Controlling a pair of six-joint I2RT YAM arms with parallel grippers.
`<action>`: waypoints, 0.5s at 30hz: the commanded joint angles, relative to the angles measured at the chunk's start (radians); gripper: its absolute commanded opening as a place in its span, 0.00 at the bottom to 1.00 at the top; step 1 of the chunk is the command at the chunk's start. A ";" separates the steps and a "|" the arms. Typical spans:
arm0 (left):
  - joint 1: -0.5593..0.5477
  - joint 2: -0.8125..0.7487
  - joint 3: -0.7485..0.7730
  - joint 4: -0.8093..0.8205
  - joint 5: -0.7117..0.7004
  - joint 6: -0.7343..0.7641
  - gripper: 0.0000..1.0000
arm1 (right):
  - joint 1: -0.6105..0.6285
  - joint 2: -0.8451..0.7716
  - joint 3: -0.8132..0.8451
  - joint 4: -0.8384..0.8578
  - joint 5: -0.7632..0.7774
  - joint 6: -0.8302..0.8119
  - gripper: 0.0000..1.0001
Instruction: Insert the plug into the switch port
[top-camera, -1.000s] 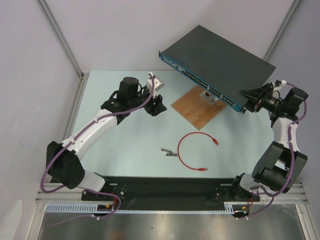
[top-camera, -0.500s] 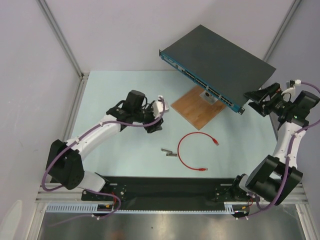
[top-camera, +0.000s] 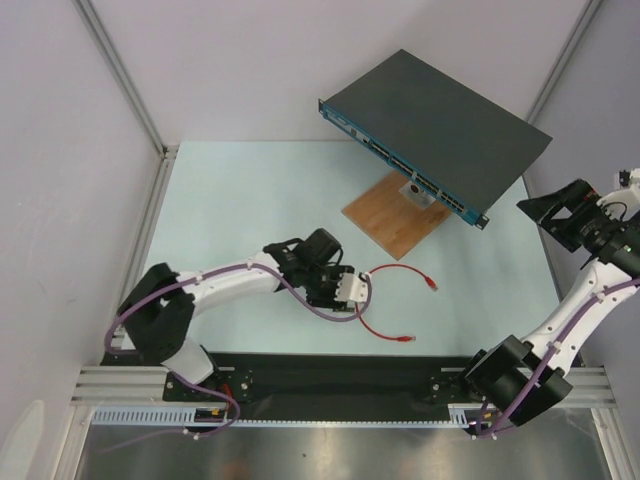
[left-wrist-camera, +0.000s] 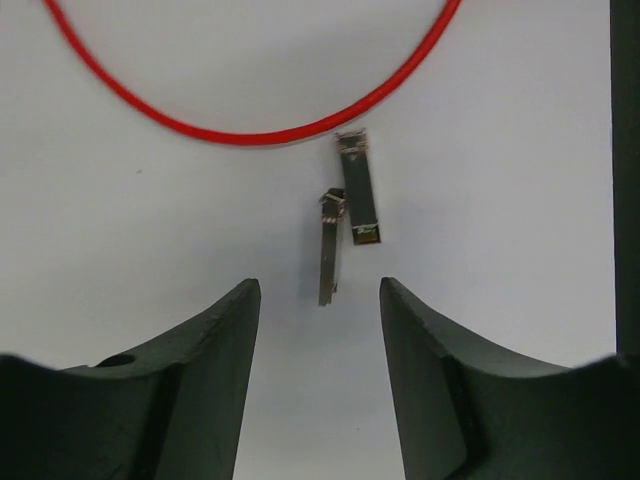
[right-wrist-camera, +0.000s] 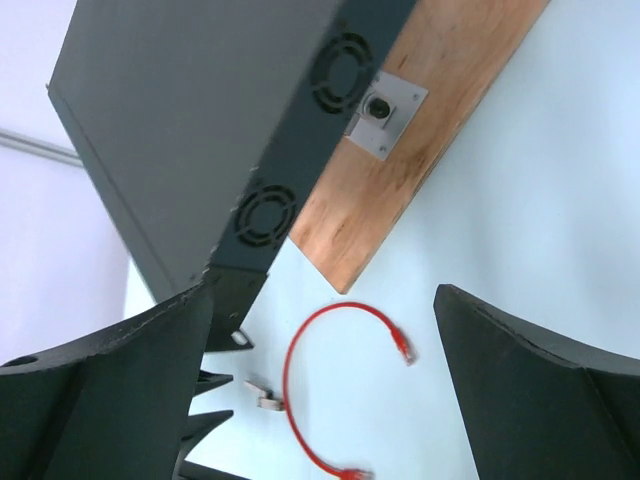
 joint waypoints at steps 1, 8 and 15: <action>-0.046 0.066 0.074 -0.018 -0.072 0.080 0.56 | -0.017 -0.052 0.096 -0.103 -0.021 -0.126 1.00; -0.090 0.188 0.135 -0.055 -0.149 0.121 0.50 | -0.017 -0.106 0.197 -0.120 -0.093 -0.166 1.00; -0.106 0.247 0.147 -0.053 -0.212 0.147 0.36 | -0.014 -0.097 0.233 -0.126 -0.202 -0.173 1.00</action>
